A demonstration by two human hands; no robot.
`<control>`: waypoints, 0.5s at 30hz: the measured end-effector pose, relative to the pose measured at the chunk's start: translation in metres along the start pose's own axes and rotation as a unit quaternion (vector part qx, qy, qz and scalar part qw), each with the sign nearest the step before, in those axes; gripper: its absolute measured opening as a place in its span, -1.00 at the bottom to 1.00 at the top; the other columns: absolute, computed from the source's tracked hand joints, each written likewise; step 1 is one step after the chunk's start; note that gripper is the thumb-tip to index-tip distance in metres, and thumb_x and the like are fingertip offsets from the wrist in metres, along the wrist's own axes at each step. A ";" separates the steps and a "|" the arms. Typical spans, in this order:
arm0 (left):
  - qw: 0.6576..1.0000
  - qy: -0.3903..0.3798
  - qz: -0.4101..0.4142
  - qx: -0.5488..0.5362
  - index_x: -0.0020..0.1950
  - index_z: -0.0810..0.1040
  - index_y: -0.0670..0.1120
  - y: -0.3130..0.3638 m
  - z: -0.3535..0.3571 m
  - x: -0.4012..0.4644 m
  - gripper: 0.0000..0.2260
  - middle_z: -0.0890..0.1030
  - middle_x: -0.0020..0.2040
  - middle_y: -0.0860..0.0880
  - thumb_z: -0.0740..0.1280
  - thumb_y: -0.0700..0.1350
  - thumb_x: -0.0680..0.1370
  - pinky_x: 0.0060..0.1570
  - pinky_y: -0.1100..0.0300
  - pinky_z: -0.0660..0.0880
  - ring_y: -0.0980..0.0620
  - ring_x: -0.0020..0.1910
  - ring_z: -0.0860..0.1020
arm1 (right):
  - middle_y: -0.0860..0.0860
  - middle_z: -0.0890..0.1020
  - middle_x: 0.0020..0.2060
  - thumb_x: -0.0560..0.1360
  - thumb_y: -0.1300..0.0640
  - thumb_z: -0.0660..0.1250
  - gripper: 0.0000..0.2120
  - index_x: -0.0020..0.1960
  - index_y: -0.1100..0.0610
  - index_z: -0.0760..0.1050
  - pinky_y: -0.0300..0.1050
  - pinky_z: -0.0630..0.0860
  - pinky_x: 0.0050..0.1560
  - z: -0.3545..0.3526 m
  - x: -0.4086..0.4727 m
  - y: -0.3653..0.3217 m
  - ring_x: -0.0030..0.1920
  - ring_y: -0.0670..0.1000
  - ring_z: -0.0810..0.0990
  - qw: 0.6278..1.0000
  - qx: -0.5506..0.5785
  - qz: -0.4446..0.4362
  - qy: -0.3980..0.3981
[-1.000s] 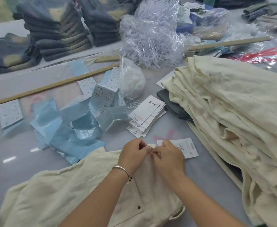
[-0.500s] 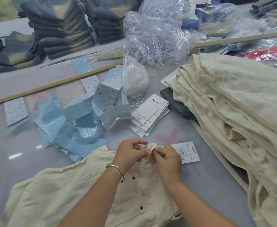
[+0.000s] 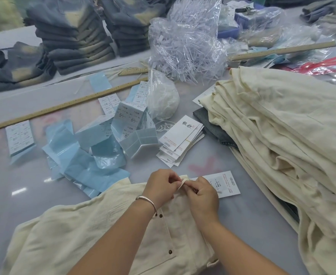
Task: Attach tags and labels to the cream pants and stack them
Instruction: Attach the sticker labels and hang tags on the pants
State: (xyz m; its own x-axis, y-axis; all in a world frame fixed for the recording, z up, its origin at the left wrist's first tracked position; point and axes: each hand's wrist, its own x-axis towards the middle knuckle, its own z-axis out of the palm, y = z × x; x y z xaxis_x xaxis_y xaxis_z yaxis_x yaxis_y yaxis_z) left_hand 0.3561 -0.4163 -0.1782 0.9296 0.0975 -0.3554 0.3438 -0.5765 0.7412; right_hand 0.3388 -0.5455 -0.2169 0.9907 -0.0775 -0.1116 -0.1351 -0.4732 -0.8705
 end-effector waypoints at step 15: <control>0.947 -0.003 0.073 0.314 -0.05 0.69 0.13 0.014 -0.012 0.011 -0.84 0.56 -0.01 0.10 0.35 -0.07 0.47 -0.16 0.23 0.42 0.07 -0.02 0.56 | 0.06 0.49 -0.35 0.43 0.22 0.38 -0.84 -0.24 0.01 0.67 -0.10 0.24 -0.27 0.014 -0.005 -0.007 -0.33 0.17 0.48 0.986 -0.150 -0.064 0.032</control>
State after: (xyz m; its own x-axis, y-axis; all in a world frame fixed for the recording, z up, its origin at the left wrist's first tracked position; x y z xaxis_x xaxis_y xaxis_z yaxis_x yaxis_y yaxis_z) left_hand 0.3730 -0.4140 -0.1649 0.9595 -0.0239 -0.2808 0.0636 -0.9524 0.2982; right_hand 0.3354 -0.5293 -0.2169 0.9983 -0.0501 0.0282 -0.0166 -0.7207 -0.6931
